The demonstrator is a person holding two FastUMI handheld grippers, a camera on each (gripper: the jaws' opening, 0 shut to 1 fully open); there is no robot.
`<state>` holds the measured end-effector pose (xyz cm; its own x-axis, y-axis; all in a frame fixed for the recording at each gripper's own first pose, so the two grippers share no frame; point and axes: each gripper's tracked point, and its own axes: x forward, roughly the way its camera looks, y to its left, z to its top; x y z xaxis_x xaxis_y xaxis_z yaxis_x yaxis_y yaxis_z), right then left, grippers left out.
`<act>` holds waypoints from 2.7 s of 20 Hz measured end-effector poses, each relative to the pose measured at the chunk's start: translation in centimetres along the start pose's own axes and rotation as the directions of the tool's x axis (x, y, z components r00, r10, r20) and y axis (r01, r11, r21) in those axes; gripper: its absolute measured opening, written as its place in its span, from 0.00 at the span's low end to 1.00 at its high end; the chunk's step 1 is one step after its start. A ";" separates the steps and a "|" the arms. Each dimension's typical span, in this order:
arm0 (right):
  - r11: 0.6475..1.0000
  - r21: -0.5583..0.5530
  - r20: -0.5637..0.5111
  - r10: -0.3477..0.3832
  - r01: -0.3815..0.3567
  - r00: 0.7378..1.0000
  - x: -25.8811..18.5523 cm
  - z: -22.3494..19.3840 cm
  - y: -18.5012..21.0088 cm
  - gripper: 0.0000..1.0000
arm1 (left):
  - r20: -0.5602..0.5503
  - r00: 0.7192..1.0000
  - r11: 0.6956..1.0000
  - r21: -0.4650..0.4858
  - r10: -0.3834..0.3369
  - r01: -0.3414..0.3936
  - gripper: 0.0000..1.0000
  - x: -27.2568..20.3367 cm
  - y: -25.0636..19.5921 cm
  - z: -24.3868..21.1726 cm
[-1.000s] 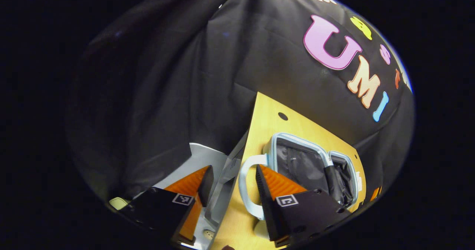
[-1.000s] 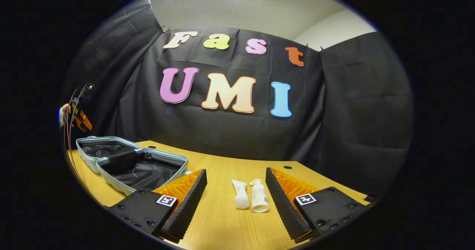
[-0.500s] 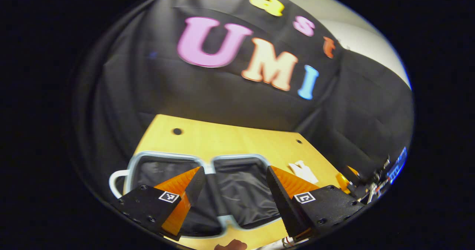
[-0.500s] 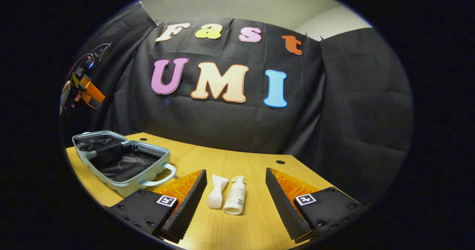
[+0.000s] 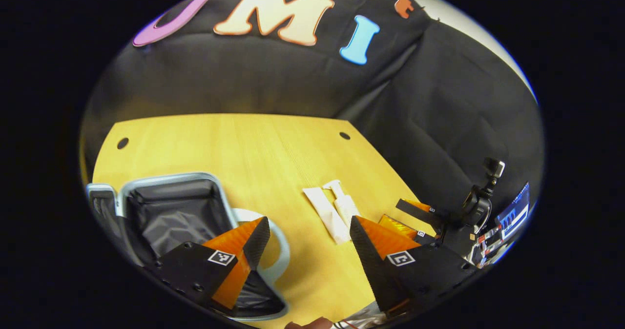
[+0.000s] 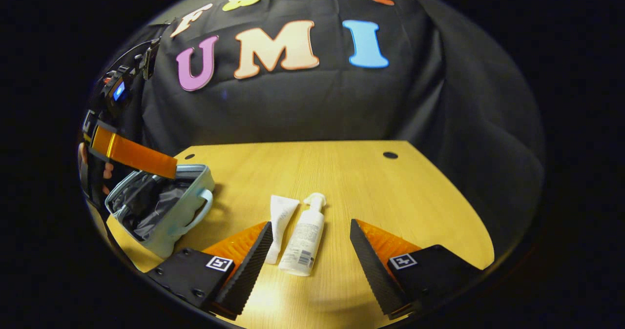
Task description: First open the suitcase, pack the skin care products into it, and then close the suitcase.
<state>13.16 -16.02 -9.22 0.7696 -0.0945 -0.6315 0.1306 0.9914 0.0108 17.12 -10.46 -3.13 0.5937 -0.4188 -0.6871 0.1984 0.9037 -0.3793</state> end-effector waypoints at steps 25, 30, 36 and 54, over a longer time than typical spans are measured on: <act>1.000 0.010 -0.340 0.003 0.000 0.941 6.7 -5.8 0.0 1.00 | -0.319 0.923 0.962 -0.096 0.215 -0.257 0.91 13.9 0.8 -5.3; 1.000 0.018 -0.366 0.015 -0.009 0.930 7.1 -6.1 0.3 0.92 | -0.325 0.920 0.968 -0.044 0.222 -0.249 0.83 13.5 1.1 -5.7; 1.000 -0.023 -0.377 -0.014 0.006 0.926 7.6 -6.7 -0.5 0.63 | -0.330 0.928 0.972 -0.095 0.174 -0.216 0.80 12.9 1.1 -5.9; 0.994 -0.110 -0.361 -0.062 0.023 0.930 7.1 -6.7 -0.1 0.53 | -0.333 0.939 0.941 -0.337 -0.082 -0.038 0.19 12.7 -2.5 -7.5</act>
<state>14.42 -16.21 -18.84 0.4821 -0.1162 -0.8684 0.0786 0.9929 -0.0892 18.36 -18.69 -15.58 0.2820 -0.4967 -0.8208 -0.0984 0.8361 -0.5397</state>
